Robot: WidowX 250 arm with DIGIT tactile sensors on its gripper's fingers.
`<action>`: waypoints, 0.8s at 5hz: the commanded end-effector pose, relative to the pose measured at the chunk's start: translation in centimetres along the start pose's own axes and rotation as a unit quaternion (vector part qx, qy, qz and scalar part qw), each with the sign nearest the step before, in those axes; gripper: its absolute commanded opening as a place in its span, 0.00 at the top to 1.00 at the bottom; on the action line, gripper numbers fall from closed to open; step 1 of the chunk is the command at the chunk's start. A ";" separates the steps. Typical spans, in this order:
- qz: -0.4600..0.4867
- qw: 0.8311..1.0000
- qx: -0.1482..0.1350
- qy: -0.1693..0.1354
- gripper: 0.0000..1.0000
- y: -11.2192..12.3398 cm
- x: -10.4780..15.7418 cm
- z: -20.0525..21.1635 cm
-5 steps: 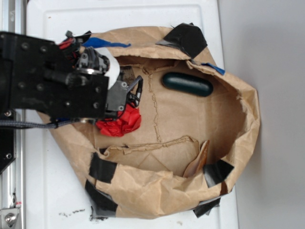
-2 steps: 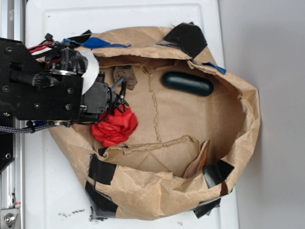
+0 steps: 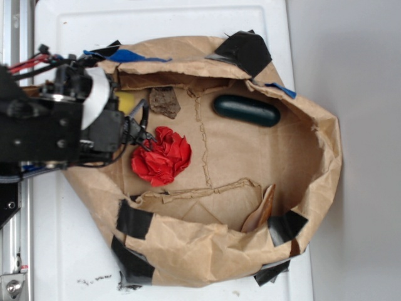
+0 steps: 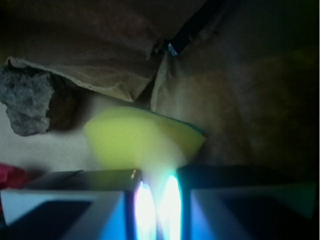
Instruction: Grab the green sponge.
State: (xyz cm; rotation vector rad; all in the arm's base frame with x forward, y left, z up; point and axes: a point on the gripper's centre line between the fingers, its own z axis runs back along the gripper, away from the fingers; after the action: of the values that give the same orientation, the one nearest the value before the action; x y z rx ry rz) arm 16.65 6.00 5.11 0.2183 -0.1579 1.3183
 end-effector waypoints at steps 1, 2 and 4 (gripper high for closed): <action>0.027 1.000 -0.001 0.005 1.00 2.2 0.9 0.5; 0.016 1.000 -0.014 0.009 1.00 1.9 1.1 1.4; -0.022 0.997 -0.070 0.034 1.00 -0.9 1.5 6.6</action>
State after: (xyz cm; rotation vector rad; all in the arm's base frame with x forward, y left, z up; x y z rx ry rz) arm 18.28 4.97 10.88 0.0661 -0.1462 1.2548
